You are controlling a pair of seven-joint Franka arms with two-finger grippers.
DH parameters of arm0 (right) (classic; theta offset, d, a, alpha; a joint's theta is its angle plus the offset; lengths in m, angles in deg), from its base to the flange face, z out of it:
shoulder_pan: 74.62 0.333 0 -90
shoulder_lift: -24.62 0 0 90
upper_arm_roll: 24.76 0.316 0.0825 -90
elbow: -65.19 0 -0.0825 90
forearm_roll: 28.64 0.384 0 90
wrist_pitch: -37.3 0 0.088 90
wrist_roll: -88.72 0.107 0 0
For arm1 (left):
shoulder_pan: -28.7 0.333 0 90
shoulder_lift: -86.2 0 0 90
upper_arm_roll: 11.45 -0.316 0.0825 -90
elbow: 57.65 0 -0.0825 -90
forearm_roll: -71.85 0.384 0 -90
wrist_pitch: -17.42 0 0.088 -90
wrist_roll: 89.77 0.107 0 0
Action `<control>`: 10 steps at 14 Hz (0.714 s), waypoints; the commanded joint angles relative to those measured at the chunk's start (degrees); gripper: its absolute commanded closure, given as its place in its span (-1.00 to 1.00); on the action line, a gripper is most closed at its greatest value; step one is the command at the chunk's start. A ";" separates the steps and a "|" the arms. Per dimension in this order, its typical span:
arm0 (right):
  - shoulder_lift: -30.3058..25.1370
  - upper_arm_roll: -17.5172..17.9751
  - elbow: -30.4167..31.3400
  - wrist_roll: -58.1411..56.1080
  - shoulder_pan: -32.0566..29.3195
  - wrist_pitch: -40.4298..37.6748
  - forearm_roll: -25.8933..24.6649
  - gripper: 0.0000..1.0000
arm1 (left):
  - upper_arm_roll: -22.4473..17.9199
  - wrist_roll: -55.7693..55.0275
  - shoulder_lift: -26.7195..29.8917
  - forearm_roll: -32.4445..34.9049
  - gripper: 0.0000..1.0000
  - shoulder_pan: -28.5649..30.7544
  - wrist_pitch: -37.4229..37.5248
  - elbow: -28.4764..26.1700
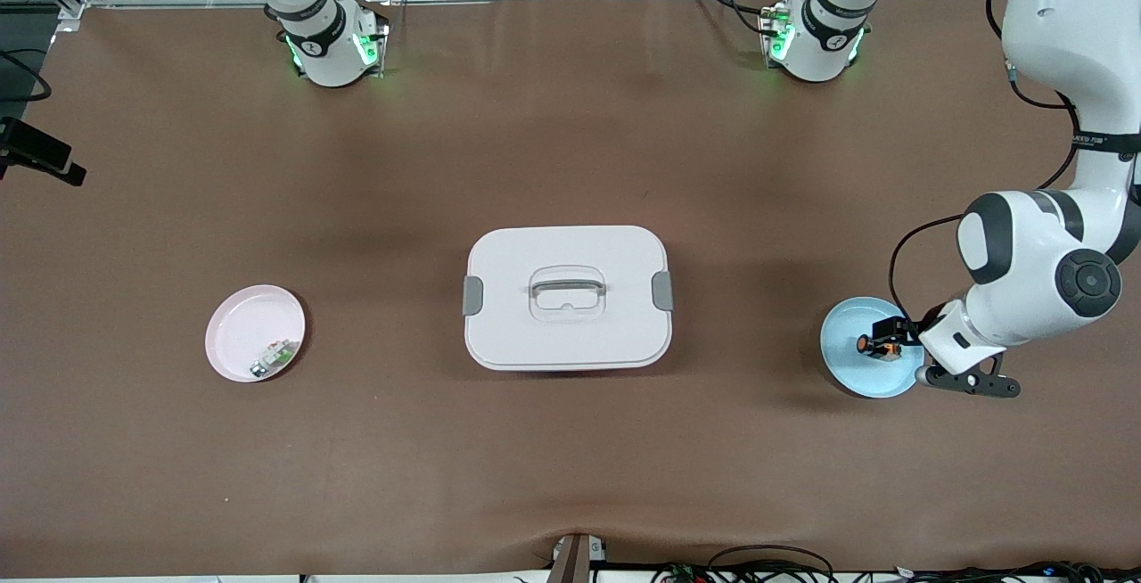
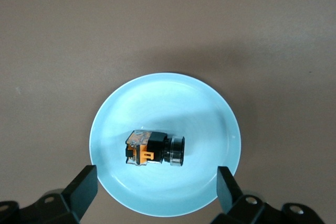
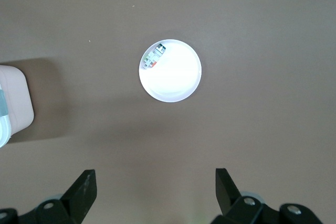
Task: Transfer orange switch to right arm and place
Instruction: 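Lower the left gripper and close it on the orange switch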
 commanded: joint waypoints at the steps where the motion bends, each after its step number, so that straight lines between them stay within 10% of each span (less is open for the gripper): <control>1: -0.68 0.01 -0.05 0.19 -0.05 -0.57 -0.36 -1.00 | 0.34 3.06 -0.70 -0.11 -1.00 1.51 -1.07 -0.72; 10: -0.68 -0.08 0.04 0.19 -0.14 -0.49 -0.36 -1.00 | 0.51 4.22 -4.04 -5.38 -1.00 3.10 -1.07 -0.63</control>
